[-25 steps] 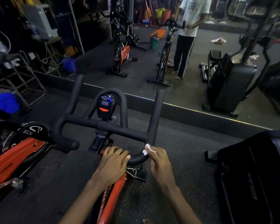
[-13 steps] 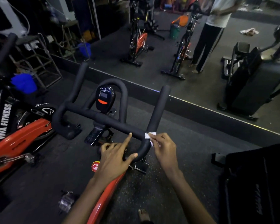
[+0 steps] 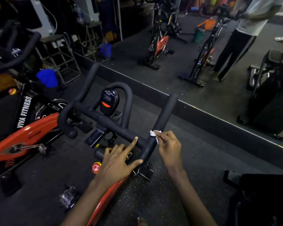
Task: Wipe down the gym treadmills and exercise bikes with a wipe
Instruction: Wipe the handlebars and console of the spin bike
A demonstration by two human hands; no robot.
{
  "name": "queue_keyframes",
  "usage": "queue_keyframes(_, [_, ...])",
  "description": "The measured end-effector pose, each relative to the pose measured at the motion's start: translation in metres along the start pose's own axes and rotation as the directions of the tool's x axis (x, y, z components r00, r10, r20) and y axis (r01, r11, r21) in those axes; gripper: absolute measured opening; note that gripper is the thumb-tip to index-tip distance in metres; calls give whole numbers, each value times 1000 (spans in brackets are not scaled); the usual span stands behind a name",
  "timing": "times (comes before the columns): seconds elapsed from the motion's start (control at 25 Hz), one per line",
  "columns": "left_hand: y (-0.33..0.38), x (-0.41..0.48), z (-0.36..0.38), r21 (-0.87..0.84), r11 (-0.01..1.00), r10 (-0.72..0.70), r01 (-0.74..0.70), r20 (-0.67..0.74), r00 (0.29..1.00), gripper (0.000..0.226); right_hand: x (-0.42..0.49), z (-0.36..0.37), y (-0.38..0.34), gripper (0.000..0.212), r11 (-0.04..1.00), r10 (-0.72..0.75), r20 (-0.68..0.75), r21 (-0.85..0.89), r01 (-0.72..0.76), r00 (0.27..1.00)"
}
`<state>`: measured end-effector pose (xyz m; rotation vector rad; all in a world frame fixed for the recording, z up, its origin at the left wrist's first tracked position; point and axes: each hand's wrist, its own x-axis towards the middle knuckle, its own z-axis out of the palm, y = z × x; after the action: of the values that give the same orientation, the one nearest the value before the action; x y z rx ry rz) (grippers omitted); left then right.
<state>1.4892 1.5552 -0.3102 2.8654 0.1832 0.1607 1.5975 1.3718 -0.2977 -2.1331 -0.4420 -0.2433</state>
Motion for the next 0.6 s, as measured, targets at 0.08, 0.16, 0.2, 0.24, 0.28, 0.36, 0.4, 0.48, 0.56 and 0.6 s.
queue_keyframes(0.08, [3, 4, 1, -37, 999, 1, -2, -20, 1000, 85, -12, 4, -1, 32, 1000, 3, 8, -11, -3, 1000])
queue_keyframes(0.16, [5, 7, 4, -45, 998, 43, -45, -54, 998, 88, -34, 5, 0, 36, 999, -37, 54, -22, 38, 998])
queue_keyframes(0.2, [5, 9, 5, -29, 998, 62, -64, -67, 996, 88, -36, 3, 2, 37, 998, -62, 76, -21, 64, 995])
queue_keyframes(0.24, [4, 11, 6, -14, 997, 72, -73, -64, 995, 89, -29, 2, 5, 37, 996, -85, 81, -19, 87, 993])
queue_keyframes(0.28, [3, 12, 6, -1, 997, 73, -73, -47, 996, 90, -17, 0, 10, 36, 994, -105, 67, -15, 106, 992])
queue_keyframes(0.36, [2, 11, 7, 4, 998, 66, -65, -30, 997, 90, 11, -5, 12, 34, 991, -133, 14, -15, 133, 991])
queue_keyframes(0.4, [3, 11, 6, -2, 998, 60, -61, -41, 997, 90, 21, -6, 13, 34, 991, -130, -8, -13, 130, 991])
queue_keyframes(0.48, [5, 12, 6, 4, 999, 45, -44, -51, 998, 89, 24, -3, 10, 34, 994, -109, -35, -8, 109, 993])
queue_keyframes(0.56, [8, 11, 8, -12, 1000, 26, -26, -55, 998, 88, 9, 3, 12, 38, 991, -128, -12, -32, 128, 992])
queue_keyframes(0.6, [8, 11, 9, -26, 999, 18, -20, -64, 998, 88, -2, 5, 13, 40, 987, -154, 21, -49, 155, 988])
